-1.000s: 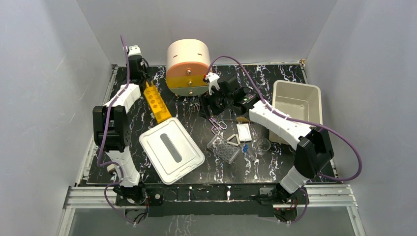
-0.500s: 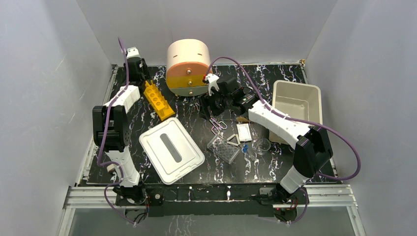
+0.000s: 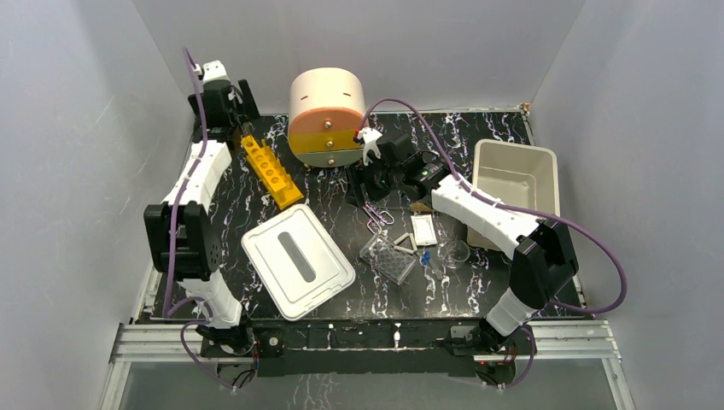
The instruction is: Organize the chemistry lab equipment
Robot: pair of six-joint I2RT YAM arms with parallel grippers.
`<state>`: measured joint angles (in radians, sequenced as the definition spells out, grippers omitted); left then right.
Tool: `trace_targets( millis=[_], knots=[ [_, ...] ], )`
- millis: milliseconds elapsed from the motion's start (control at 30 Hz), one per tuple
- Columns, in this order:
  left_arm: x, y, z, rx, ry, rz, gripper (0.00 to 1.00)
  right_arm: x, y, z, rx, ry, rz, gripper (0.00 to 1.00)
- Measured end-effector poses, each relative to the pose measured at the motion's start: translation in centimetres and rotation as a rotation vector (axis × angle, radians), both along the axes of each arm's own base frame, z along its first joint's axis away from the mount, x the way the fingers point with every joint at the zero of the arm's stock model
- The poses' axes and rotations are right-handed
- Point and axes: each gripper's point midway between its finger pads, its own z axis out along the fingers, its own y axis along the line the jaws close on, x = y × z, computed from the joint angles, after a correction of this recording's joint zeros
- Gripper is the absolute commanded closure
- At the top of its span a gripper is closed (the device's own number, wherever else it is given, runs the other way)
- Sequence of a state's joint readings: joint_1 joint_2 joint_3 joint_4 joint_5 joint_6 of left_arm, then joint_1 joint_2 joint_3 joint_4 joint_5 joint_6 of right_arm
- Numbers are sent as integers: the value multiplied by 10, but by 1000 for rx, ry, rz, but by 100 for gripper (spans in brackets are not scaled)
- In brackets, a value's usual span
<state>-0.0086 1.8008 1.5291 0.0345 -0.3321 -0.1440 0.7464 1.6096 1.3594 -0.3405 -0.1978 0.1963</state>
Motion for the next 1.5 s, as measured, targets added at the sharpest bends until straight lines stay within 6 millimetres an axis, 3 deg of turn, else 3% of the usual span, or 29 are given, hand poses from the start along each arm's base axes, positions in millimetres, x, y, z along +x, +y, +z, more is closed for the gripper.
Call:
trace_targets(
  millis=[200, 333, 467, 633, 800, 967, 1133, 1367, 1500],
  knots=[
    [-41, 5, 65, -64, -65, 18, 2, -4, -11, 3, -4, -17, -24, 22],
    [-77, 2, 96, -166, -93, 8, 2, 0, -22, 21, 7, -63, -71, 22],
    [-115, -27, 119, -288, -123, -100, 2, 5, -34, 33, 10, -99, -127, 22],
    [-159, -65, 132, -417, -121, -256, 2, 5, -53, 18, -70, -85, -194, 24],
    [-198, -100, 114, -540, -61, -381, 4, 4, -65, -8, -169, -40, -222, 27],
    [-225, -130, 63, -711, 62, -440, 8, 7, -65, -38, -246, 1, -218, 31],
    [-240, -144, 17, -836, 187, -413, 12, 3, -58, -74, -328, 43, -193, 33],
    [-249, -157, 4, -888, 227, -415, 16, -12, -58, -96, -369, 77, -174, 33],
    [-252, -158, -6, -902, 247, -402, 18, -20, -68, -111, -404, 107, -188, 39]
  ],
)
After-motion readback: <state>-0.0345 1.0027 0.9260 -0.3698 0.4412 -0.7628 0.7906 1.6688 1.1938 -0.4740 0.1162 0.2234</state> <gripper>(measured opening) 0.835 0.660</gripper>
